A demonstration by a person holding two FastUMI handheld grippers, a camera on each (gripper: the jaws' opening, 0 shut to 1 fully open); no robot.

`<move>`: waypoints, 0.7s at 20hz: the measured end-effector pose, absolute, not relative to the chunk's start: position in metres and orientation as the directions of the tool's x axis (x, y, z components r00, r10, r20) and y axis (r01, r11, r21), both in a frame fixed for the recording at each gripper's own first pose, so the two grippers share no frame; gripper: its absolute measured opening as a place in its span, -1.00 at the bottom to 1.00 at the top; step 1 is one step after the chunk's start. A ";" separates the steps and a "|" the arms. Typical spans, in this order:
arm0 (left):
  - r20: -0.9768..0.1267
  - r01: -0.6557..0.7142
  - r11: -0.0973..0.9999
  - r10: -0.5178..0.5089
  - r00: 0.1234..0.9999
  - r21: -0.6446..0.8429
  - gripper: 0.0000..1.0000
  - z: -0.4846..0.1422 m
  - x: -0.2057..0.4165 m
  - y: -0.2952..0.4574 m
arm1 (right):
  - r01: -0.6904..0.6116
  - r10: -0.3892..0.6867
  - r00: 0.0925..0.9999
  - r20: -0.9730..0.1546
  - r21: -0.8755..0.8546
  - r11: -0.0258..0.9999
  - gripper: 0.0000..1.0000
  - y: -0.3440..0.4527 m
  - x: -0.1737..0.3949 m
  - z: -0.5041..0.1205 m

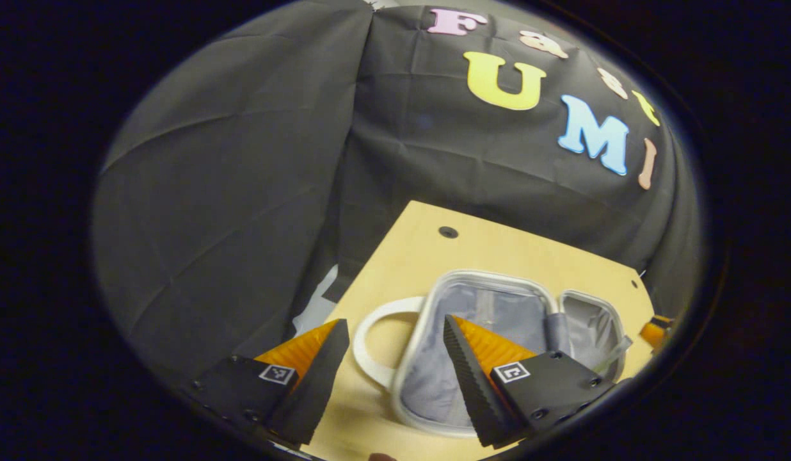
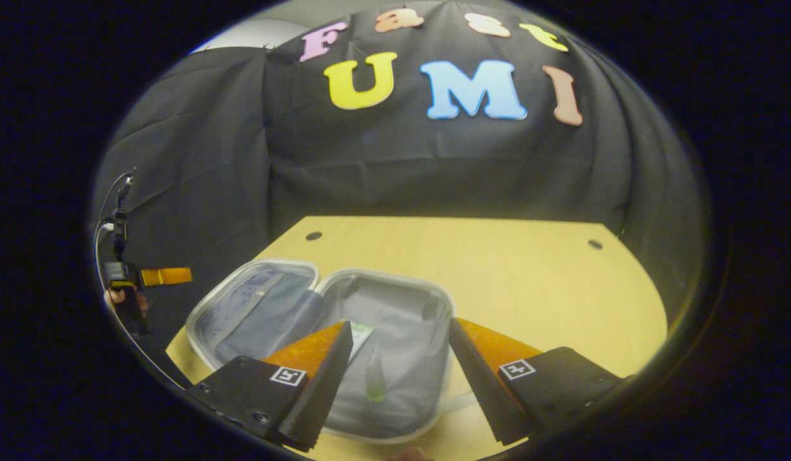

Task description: First open the suitcase, pack the skin care products into it, and then close the suitcase.

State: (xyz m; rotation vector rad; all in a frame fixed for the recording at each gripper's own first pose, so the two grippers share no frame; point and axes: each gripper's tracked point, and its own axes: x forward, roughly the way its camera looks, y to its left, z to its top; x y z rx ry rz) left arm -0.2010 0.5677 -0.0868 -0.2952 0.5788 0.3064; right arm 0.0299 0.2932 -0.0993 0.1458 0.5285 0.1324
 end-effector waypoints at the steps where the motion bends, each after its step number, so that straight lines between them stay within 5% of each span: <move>1: -0.595 -0.382 0.906 0.208 0.777 -0.182 0.93 -0.098 -0.201 0.587 | -0.059 0.112 0.882 -0.458 0.128 0.990 0.86 0.275 0.030 -0.086; 9: -0.699 -0.379 0.813 -0.047 0.714 -0.442 0.94 -0.190 -0.162 0.600 | 0.127 -0.094 0.891 -0.445 0.046 0.991 0.87 0.194 0.002 -0.055; 12: -0.671 -0.385 0.753 -0.099 0.735 -0.534 -0.02 -0.190 -0.153 0.589 | 0.160 -0.129 0.886 -0.446 0.033 0.987 0.86 0.188 -0.003 -0.051; 14: -0.689 -0.413 0.742 -0.090 0.720 -0.528 -0.38 -0.211 -0.151 0.587 | 0.176 -0.148 0.884 -0.443 0.024 0.984 0.87 0.182 -0.005 -0.051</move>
